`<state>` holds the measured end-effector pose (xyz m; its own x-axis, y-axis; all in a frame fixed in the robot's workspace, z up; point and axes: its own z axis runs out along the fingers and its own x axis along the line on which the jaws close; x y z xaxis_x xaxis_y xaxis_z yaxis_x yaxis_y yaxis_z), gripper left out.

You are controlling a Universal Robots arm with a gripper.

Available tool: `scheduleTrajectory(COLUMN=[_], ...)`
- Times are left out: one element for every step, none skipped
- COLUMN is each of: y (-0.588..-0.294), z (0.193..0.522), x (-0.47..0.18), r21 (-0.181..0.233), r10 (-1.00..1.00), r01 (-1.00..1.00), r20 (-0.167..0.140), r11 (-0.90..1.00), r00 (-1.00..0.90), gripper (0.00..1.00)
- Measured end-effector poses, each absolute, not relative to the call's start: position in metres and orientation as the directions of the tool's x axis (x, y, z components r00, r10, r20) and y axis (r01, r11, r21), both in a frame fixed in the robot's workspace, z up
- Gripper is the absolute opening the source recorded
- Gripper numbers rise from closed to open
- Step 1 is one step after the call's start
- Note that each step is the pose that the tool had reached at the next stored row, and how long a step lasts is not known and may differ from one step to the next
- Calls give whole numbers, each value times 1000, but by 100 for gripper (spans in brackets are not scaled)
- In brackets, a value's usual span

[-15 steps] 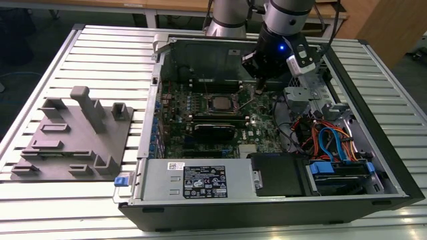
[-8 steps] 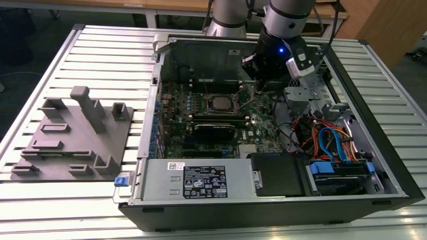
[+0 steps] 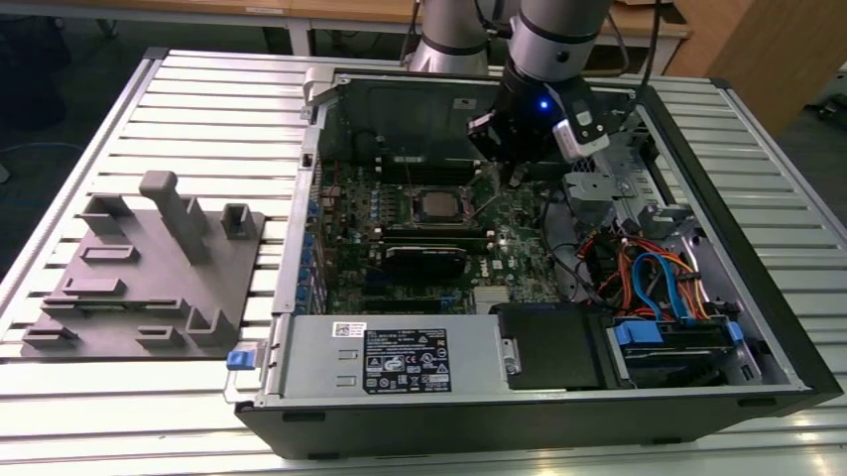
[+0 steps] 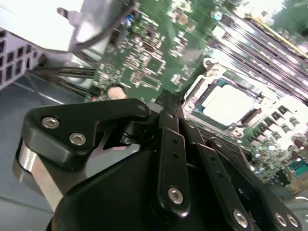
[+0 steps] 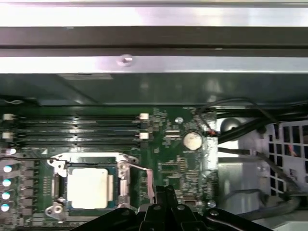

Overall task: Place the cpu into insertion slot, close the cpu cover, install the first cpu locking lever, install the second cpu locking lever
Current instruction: 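Close the cpu cover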

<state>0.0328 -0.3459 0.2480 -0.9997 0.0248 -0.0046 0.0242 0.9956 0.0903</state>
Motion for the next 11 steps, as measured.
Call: scheduleTrajectory(y=[-346, -346, -346, -346, -346, -346, -346, -346, -346, -346, -346], z=[248, 248, 248, 248, 248, 248, 248, 248, 248, 248, 248], x=[31, 29, 28, 28, 28, 28, 28, 28, 28, 27, 27], r21=[91, 91, 91, 91, 91, 91, 91, 91, 91, 91, 91], r10=[25, 25, 25, 25, 25, 25, 25, 25, 25, 25, 25], r01=[24, 24, 24, 24, 24, 24, 24, 24, 24, 24, 24], r20=[-5, -5, -5, -5, -5, -5, -5, -5, -5, -5, -5], r11=[996, 996, 996, 996, 996, 996, 996, 996, 996, 996, 996], r00=[-1000, -1000, -1000, -1000, -1000, -1000, -1000, -1000, -1000, -1000, -1000], gripper=[10, 10, 10, 10, 10, 10, 10, 10, 10, 10, 10])
